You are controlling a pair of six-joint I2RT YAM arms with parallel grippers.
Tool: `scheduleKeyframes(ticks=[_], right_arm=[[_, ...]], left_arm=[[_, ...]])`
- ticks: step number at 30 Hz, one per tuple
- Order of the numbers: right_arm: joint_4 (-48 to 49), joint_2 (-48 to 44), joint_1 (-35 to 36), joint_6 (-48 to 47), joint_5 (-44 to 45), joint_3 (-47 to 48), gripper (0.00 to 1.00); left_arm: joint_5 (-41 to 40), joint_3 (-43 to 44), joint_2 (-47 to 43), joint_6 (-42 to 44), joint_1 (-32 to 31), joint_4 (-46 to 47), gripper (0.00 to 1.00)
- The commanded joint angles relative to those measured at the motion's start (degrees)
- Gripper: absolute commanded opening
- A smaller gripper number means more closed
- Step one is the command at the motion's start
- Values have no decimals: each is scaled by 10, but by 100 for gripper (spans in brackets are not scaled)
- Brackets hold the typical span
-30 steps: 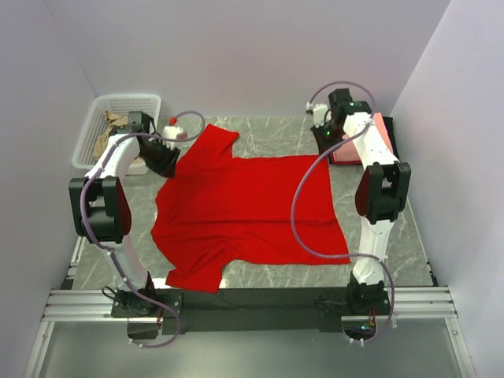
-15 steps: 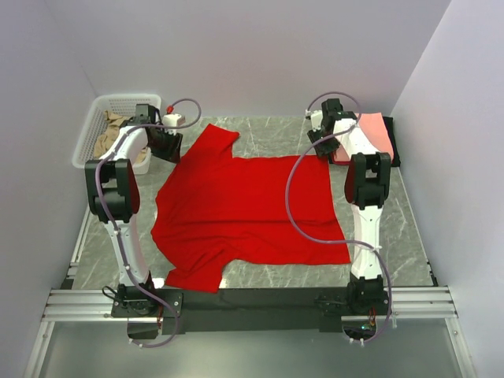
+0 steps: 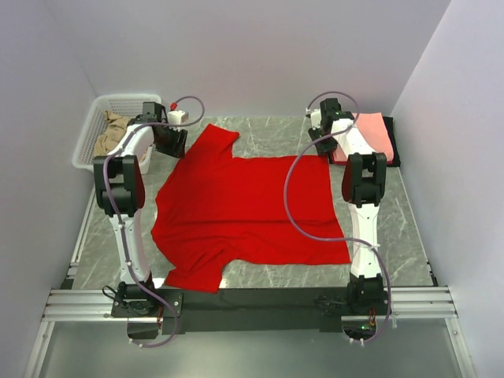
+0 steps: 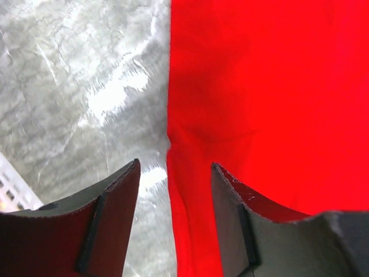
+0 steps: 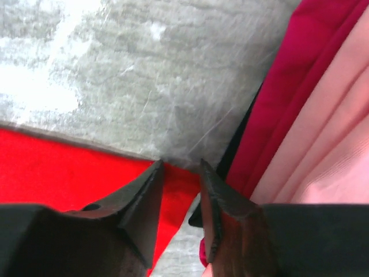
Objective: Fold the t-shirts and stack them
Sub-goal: Flatten the tshirt out
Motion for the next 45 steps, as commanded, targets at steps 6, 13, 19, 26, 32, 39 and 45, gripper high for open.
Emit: scheduleKeyframes(ticks=[6, 13, 19, 26, 32, 39, 45], right_arm=[[-57, 22, 1, -9, -16, 21, 0], [-39, 2, 1, -12, -18, 5, 0], [-7, -14, 1, -9, -9, -5, 0], [-2, -22, 1, -5, -14, 6, 0], [31, -61, -7, 2, -23, -20, 0], [77, -99, -27, 35, -43, -23, 0], [73, -98, -28, 46, -70, 9, 0]], left_arm=[[-46, 30, 43, -11, -36, 58, 57], [-65, 57, 83, -23, -46, 76, 54], [-82, 72, 94, -31, -48, 85, 54], [-80, 78, 106, -34, -52, 83, 38], [-107, 72, 101, -38, -51, 90, 1], [-81, 59, 67, -47, -48, 115, 1], [-77, 38, 36, -51, -47, 159, 1]])
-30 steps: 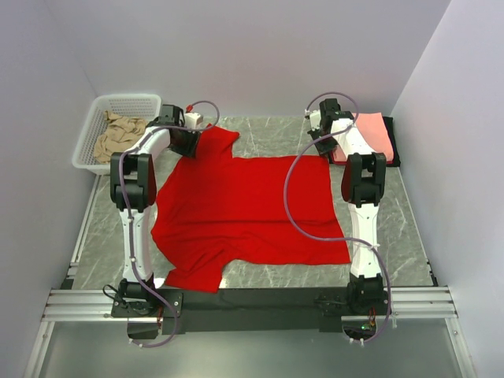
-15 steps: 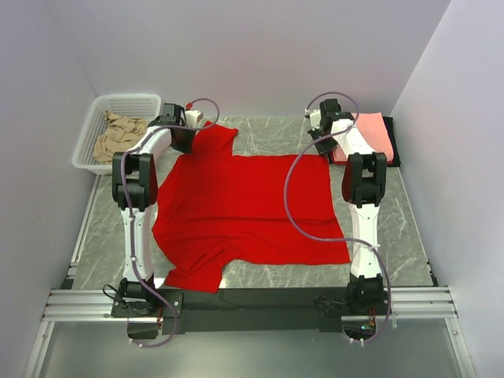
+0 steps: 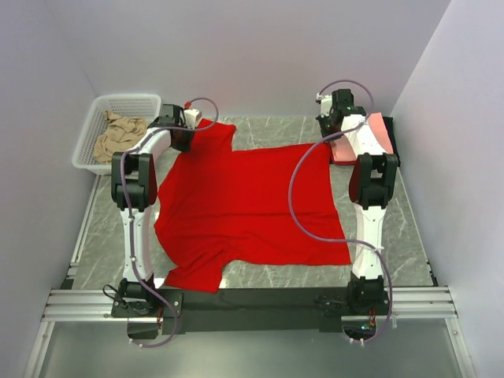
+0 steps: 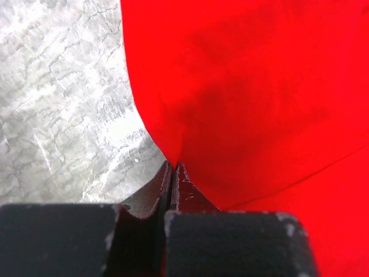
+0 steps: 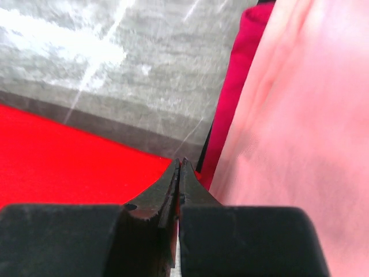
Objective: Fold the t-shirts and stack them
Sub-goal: Flatten the tshirt out
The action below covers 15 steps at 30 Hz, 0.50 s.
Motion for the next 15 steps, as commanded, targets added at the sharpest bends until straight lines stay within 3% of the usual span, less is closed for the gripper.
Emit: scheduleKeyframes(ticks=[1, 6, 8, 10, 15], right_arm=[[22, -42, -4, 12, -14, 32, 0], [26, -35, -3, 10, -14, 48, 0], [25, -30, -2, 6, -14, 53, 0], [24, -24, 0, 5, -13, 51, 0], [29, -21, 0, 2, -14, 36, 0]], left_arm=[[3, -11, -59, -13, 5, 47, 1], [5, -16, -64, -15, 10, 66, 1], [5, 17, -40, -4, 10, 40, 11], [0, 60, -11, -6, 9, -1, 32], [3, 70, 0, -23, 8, 9, 48]])
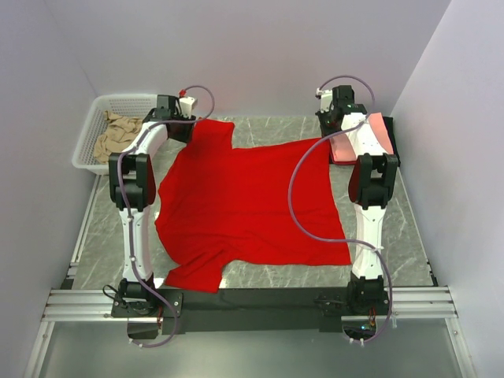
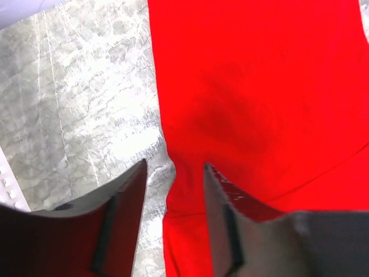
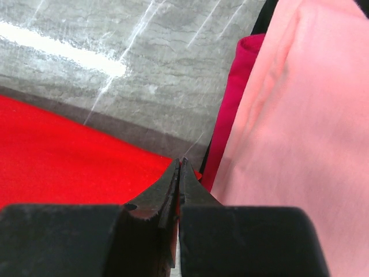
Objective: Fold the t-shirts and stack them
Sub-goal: Flatten the tshirt out
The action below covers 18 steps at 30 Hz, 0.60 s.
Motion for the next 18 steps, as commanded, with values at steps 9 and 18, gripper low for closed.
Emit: scheduleKeyframes(ticks=[9, 18], right_arm=[[24, -11, 3, -4, 1, 13, 0], [27, -5, 3, -3, 2, 21, 0]], left_arm=[[-1, 52, 45, -38, -8, 29, 54], [-11, 85, 86, -66, -9, 59, 35]])
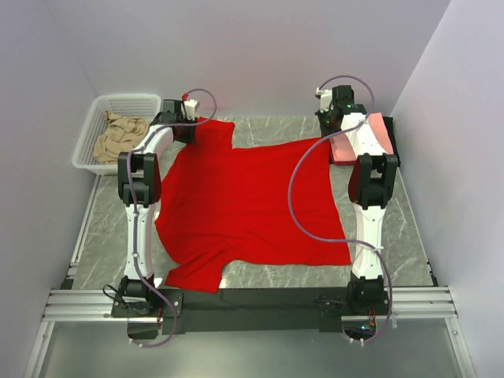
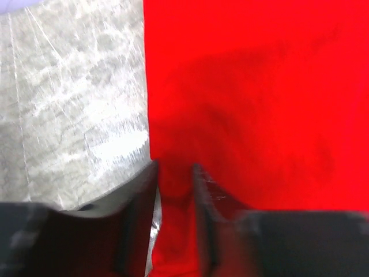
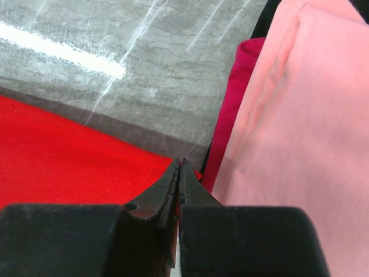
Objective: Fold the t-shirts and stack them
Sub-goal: Flatten the tshirt out, then fold the tshirt
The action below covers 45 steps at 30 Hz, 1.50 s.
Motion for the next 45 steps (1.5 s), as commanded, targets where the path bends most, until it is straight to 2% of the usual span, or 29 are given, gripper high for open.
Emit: scheduleKeyframes(ticks=[1, 4, 6, 17, 22, 29, 41, 45], right_arm=[[24, -6, 2, -2, 2, 22, 0], [32, -10, 1, 0, 4, 25, 0], [35, -12, 2, 0, 4, 34, 0], [48, -44, -3, -12, -7, 28, 0], [50, -73, -9, -24, -17, -11, 0], [23, -103, -18, -44, -54, -31, 0], [-30, -150, -37, -100, -119, -113, 0], [-37, -165, -39, -113, -137, -145, 0]], left_arm=[[-8, 31, 8, -13, -3, 34, 30], [-6, 36, -4, -16, -1, 51, 7], [-3, 34, -23, -17, 3, 62, 0], [88, -84, -145, -4, 26, 170, 0], [141, -163, -205, 6, 38, 205, 0], [184, -240, -267, 63, 42, 199, 1], [217, -423, -414, 135, 62, 210, 0], [229, -451, -443, 154, 63, 190, 0]])
